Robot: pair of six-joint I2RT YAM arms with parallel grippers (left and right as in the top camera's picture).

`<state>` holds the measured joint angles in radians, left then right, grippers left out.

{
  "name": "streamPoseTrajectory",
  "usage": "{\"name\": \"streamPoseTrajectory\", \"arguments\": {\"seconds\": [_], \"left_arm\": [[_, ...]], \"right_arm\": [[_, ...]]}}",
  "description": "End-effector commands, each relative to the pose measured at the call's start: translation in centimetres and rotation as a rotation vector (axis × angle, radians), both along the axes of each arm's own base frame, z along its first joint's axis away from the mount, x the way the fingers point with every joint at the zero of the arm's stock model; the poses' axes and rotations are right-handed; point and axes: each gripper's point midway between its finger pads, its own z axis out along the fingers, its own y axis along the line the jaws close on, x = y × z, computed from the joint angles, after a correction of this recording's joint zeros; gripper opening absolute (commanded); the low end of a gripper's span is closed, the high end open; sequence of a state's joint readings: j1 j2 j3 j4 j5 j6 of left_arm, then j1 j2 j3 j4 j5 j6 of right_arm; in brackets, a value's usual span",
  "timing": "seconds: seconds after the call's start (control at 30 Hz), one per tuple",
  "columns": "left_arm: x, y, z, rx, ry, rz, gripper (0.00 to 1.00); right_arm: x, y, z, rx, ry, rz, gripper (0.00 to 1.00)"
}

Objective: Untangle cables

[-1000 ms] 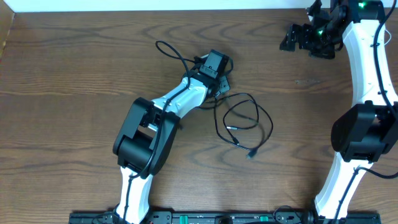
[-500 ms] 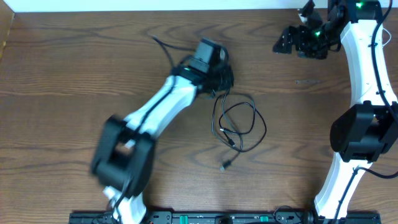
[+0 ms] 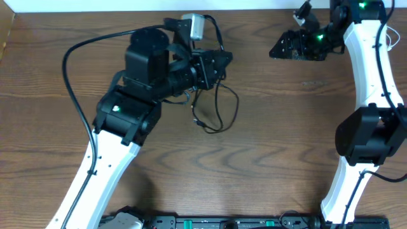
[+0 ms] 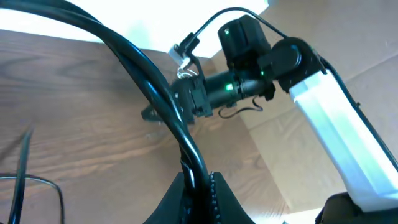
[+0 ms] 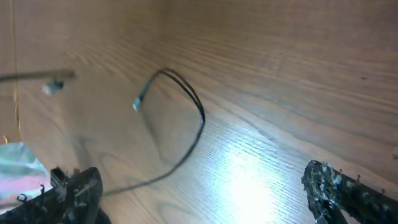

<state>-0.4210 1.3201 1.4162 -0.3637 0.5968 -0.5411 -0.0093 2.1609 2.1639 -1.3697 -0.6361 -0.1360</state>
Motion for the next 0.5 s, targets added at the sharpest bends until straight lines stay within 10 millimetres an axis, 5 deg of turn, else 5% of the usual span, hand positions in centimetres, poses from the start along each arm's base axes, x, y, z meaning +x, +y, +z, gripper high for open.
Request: {"name": "streamPoseTrajectory", "arguments": {"seconds": [0.0,0.3,0.47], "left_arm": [[0.3,1.3,1.1,-0.001,-0.04,0.019,0.08],[3.8,6.1,0.4,-0.016,0.018,0.221,0.08],[6.3,10.7,-1.0,-0.04,0.133,0.529,0.07]], "right_arm": [[-1.1,3.2,-0.3,0.015,-0.013,0.119,0.99],[-1.9,9.0,1.0,0.117,-0.061,0.235,0.99],[-2.2,11.7,2.7,0.233,-0.092,0.281,0.99]]}}
